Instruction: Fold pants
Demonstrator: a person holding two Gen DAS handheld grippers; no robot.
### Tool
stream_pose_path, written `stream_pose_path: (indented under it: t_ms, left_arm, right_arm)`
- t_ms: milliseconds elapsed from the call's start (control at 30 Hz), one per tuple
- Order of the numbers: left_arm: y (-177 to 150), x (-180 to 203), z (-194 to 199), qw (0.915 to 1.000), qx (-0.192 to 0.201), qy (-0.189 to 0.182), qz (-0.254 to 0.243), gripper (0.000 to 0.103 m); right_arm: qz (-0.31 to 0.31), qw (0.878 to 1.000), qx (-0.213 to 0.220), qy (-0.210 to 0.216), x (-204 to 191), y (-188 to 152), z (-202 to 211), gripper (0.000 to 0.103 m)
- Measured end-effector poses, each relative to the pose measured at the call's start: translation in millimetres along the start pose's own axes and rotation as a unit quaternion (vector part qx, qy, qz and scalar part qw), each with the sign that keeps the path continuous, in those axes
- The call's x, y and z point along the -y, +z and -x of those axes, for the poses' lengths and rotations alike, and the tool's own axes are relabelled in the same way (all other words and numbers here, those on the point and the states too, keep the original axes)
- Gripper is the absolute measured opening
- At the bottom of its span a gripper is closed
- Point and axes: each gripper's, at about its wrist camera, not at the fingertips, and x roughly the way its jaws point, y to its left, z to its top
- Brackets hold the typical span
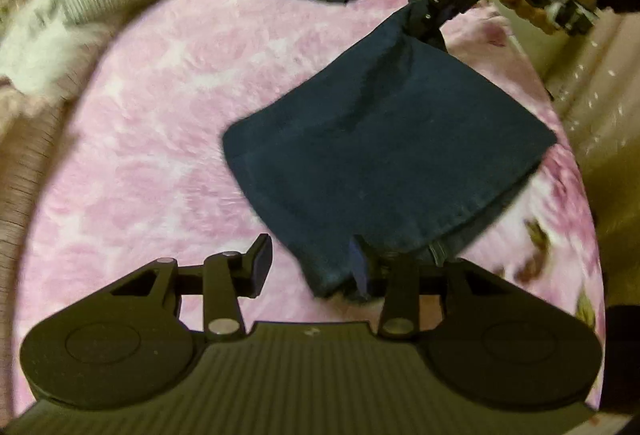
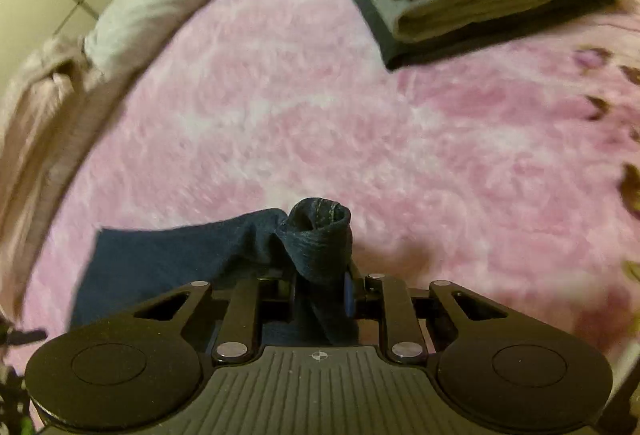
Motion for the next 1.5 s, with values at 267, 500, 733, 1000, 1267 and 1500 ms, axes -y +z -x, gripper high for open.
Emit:
stream_pose_path:
  t_ms: [267,500,733,1000,1267,1500]
  left_arm:
    - [-13,-1,-60,0.9977,-0.065,-0.007,0.020,0.037]
    - [-14,0,-31,0.9996,-0.024,0.002,-0.014,0.037]
    - [-36,28,9,0.9923,0.032,0.025,-0.117,0.054]
    - [-72,92,-21,0.9480,0.058,0.068,-0.305,0.091]
    - [-62,127,-58,0.9129,0.055,0.147,-0.377,0.091]
    - [-35,124,-62,0.9131,0.029,0.153,-0.377,0.049]
  right_arm:
    - [0.029,0.998,0.054,-0.022,-8,-61,47,0.039]
    - [0.358,0.931,0.051,-0.045,-124,-192,87,0.078]
    - [0.598,0.788,0.026,-0.148,-165,-267,23,0.077]
    - [0.592,0.789,0.015,-0.163,-160,-248,5,0.035]
    - [0.515,0.850,-0.011,-0.115,-168,-175,51,0.028]
    - [0.522,0.847,-0.020,-0.098,-164,-168,67,0.031]
